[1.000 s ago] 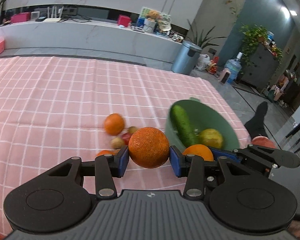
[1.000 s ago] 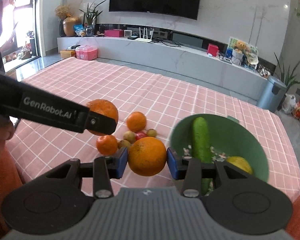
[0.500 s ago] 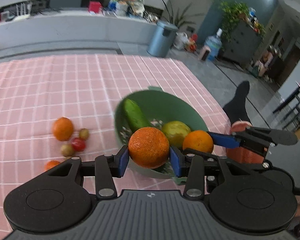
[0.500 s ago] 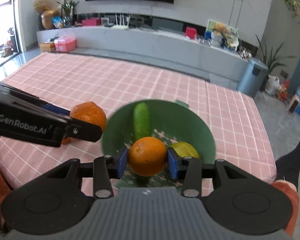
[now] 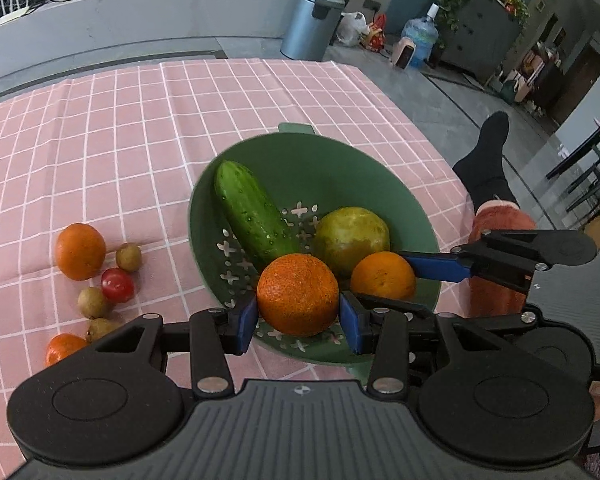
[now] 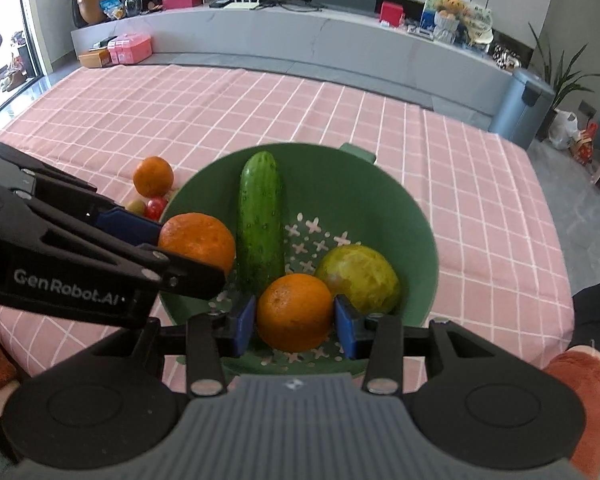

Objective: Organize fruits
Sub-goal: 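Carry the orange in the left gripper into the colander while the right gripper carries its orange there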

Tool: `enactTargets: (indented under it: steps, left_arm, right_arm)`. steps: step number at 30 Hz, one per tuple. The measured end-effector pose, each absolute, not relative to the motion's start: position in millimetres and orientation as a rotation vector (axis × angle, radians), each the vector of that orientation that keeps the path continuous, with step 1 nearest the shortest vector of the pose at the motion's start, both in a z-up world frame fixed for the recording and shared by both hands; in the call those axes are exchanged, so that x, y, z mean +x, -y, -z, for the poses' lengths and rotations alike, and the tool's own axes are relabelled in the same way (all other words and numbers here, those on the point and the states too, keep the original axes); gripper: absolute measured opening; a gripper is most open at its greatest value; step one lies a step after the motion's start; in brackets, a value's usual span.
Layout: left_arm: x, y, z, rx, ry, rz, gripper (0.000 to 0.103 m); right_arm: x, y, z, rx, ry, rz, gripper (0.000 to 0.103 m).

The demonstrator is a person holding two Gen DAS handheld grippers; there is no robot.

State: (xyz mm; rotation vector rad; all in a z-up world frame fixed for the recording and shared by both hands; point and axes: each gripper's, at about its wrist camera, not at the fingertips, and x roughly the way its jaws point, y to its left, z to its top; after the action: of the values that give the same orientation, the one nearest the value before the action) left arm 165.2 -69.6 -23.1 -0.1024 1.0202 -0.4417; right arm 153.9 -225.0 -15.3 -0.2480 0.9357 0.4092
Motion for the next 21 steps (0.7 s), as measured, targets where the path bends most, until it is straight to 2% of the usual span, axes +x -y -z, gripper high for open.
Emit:
enactTargets:
  steps: [16, 19, 21]
  left_arm:
    - [172, 84, 33, -0.025, -1.048, 0.477, 0.05]
    - [171, 82, 30, -0.026, -1.036, 0.464, 0.06]
    - [168, 79, 25, -0.038, -1.02, 0.462, 0.063]
  right_arm:
    - [161, 224, 36, -0.244, -1.006, -0.416, 0.04]
    - [158, 223, 32, -0.264, -0.996, -0.406, 0.043]
    - [156, 222, 27, -0.274, -0.978, -0.395, 0.051]
